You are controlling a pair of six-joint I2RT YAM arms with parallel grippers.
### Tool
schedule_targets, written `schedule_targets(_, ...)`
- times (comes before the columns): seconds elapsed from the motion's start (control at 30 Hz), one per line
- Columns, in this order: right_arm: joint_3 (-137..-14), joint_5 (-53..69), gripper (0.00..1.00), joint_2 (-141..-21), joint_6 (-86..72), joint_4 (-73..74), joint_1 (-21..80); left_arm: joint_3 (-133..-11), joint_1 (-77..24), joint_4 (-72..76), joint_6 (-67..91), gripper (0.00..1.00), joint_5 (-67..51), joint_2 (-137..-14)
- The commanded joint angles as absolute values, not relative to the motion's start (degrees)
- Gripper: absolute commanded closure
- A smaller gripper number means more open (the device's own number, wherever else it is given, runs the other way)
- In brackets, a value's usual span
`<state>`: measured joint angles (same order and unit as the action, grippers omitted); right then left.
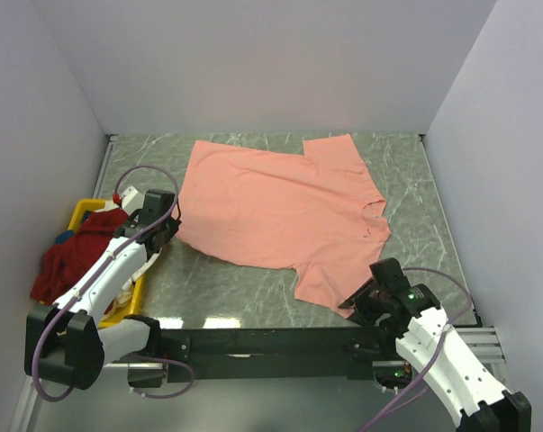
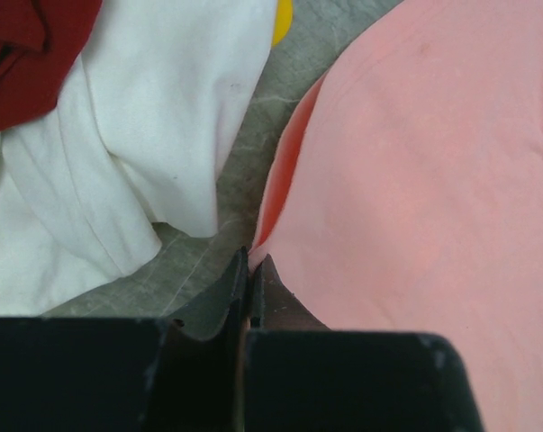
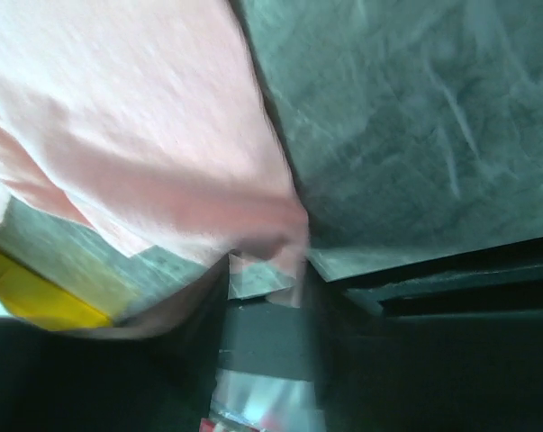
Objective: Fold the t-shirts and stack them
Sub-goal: Fold the tshirt
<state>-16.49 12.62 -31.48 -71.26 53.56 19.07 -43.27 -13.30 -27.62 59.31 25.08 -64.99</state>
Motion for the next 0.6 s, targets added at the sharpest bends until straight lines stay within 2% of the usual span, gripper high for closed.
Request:
schedule_targets(0.0, -18.3, 8.4, 0.68, -30.4, -72.6, 51.1, 18.8, -42.8, -13.0, -26.3, 59.2, 0.99, 25.0, -64.3)
schedule_targets(0.07, -20.0, 5.4, 0.80, -30.7, -71.0, 51.8, 18.8, -42.5, -13.0, -26.5, 58.9, 0.99, 24.7, -64.3)
schedule_targets(0.1, -20.6, 4.4, 0.90, -31.1, -70.3, 52.4, 18.8, -42.5, -13.0, -26.3, 58.7, 0.99, 24.6, -64.1)
schedule_targets(0.17, -23.3, 0.9, 0.98, -31.8, -68.2, 55.3, 18.8, -42.1, -13.0, -26.5, 58.4, 0.99, 25.0, -63.8)
schedule_targets(0.3, -27.9, -4.5, 1.00, -31.1, -67.1, 61.8, 18.8, -41.0, -13.0, -26.6, 58.5, 0.99, 25.4, -63.0)
schedule_targets(0.57, -38.5, -5.6, 1.00, -25.0, -67.0, 72.3, 18.8, -37.7, -13.0, -28.2, 60.2, 0.99, 26.4, -61.2)
